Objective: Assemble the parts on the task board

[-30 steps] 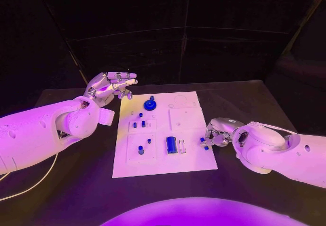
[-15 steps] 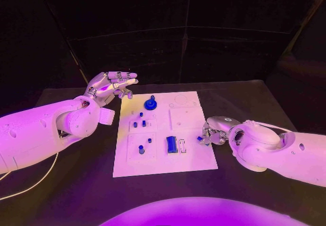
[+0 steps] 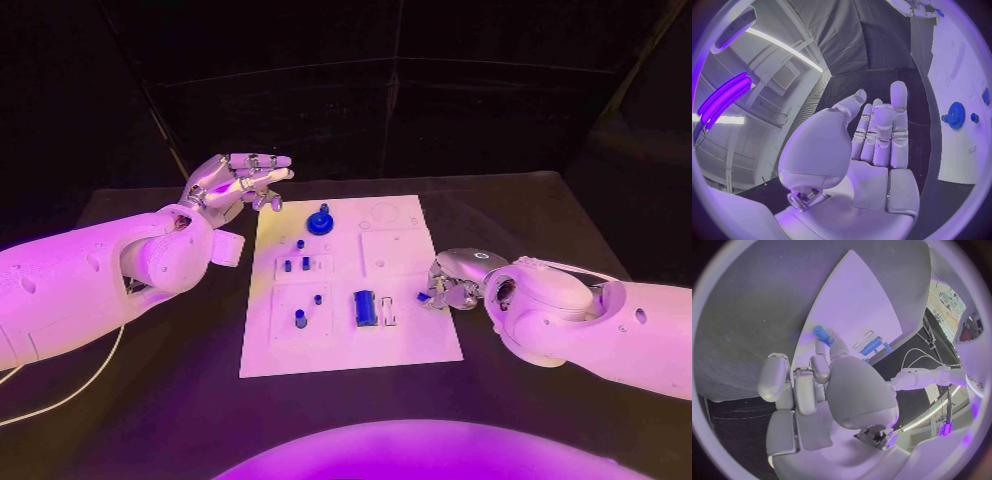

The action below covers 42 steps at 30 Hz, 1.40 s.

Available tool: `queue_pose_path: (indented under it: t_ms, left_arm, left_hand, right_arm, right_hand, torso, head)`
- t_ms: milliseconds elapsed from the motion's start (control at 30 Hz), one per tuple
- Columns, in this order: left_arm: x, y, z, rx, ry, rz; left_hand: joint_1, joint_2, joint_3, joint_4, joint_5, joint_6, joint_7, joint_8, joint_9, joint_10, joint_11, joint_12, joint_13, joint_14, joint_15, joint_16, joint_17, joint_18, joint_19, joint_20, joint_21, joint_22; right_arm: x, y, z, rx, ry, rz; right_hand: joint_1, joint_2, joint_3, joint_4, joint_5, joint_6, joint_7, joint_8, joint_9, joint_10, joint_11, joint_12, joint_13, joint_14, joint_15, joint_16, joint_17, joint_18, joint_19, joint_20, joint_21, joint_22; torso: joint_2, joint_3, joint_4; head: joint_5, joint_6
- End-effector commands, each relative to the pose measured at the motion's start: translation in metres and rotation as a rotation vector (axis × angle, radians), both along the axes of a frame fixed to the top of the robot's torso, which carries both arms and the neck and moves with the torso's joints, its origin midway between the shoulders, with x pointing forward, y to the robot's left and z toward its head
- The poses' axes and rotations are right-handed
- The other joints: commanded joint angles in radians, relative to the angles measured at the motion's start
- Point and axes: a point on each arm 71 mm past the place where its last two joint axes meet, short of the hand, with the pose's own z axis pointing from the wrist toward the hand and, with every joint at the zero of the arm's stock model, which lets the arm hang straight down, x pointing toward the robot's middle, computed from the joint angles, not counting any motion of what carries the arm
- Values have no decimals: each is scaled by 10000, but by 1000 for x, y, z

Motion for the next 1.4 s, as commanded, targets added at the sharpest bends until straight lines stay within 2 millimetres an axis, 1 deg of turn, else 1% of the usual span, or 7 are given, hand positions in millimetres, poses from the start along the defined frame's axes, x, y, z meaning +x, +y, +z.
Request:
queue_pose_path:
  t_ms: [33, 433, 833, 967, 1133, 1300, 1400]
  left_arm:
    - [0, -1, 1, -105, -40, -88]
    - [-1, 1, 2, -94, -31, -62]
    - [-1, 2, 2, -90, -28, -54]
    - [-1, 2, 1, -91, -25, -61]
    - [-1, 1, 1, -90, -21, -65]
    - [-1, 1, 1, -90, -17, -72]
    - [-1, 1, 1, -94, -14, -86]
  left_hand:
    - [54, 73, -19, 6, 42, -76, 20, 54, -8, -58, -7, 31, 15, -77, -21, 49, 0, 136, -15, 84, -46, -12]
    - [50, 80, -28, 11, 40, -85, 21, 64, -8, -77, -5, 55, 16, -82, -19, 54, -8, 135, -15, 85, -49, -15]
    - [50, 80, -28, 11, 40, -85, 21, 64, -8, -77, -5, 55, 16, -82, -19, 54, -8, 135, -15, 85, -49, -15]
    - [47, 76, -36, 13, 39, -94, 25, 67, -9, -91, -3, 64, 15, -84, -18, 58, -9, 135, -14, 86, -51, -16]
    - [47, 76, -36, 13, 39, -94, 25, 67, -9, -91, -3, 64, 15, -84, -18, 58, -9, 135, -14, 86, -51, -16]
    - [47, 76, -36, 13, 39, -94, 25, 67, -9, -91, -3, 64, 15, -84, -18, 58, -9, 135, -14, 86, -51, -16]
    - [47, 76, -36, 13, 39, -94, 25, 67, -9, -91, -3, 64, 15, -84, -18, 58, -9, 135, -14, 86, -51, -16]
  right_arm:
    - [-3, 1, -10, -635, 644, 257]
    - [2, 7, -14, -1096, 568, 557]
    - [1, 10, -17, -1637, 699, 890]
    - [1, 11, -17, -1716, 707, 955]
    - [1, 12, -16, -1519, 666, 859]
    - [0, 14, -14, -947, 699, 659]
    - [-1, 15, -11, -544, 476, 521]
  right_hand:
    - [-76, -145, 20, 66, -38, -35, 62, -86, -35, -89, 15, -62, -18, 699, 7, -50, 785, -57, 1, -11, -34, -29]
    - [-79, -266, 83, 54, -3, -95, 106, -205, -44, -181, 49, -195, -116, 688, 33, -74, 753, -40, -51, 10, -93, -121]
    - [214, -536, 402, -192, 122, -137, 190, -443, -38, -333, 116, -380, -233, 696, 92, -44, 845, -21, -118, 66, -174, -219]
    - [245, -578, 632, -232, 646, -91, 214, -545, -28, -374, 133, -434, -261, 693, 110, -51, 848, -18, -124, 86, -186, -222]
    - [232, -595, 1095, -228, 1697, 112, 172, -640, -7, -327, 88, -408, -223, 700, 86, -43, 880, -24, -91, 72, -159, -167]
    - [-102, -822, 1562, -26, 2171, 396, 91, -892, -47, -194, 22, -313, -138, 714, 35, -22, 933, -39, -38, 32, -111, -82]
    - [-248, -950, 1842, 70, 2321, 602, 44, -989, -46, -85, -13, -193, -34, 731, 2, 17, 1010, -57, 18, 1, -52, 26]
  torso:
    - [16, -5, -9]
    - [11, -2, -3]
    - [11, 11, -21]
    - [11, 12, -13]
    - [11, 13, -6]
    - [13, 25, -23]
    - [4, 14, -21]
  head:
    - [2, -5]
    - [13, -46]
    - [0, -80]
    - [-12, -97]
    - [-25, -90]
    - [-4, -105]
    - [-24, -101]
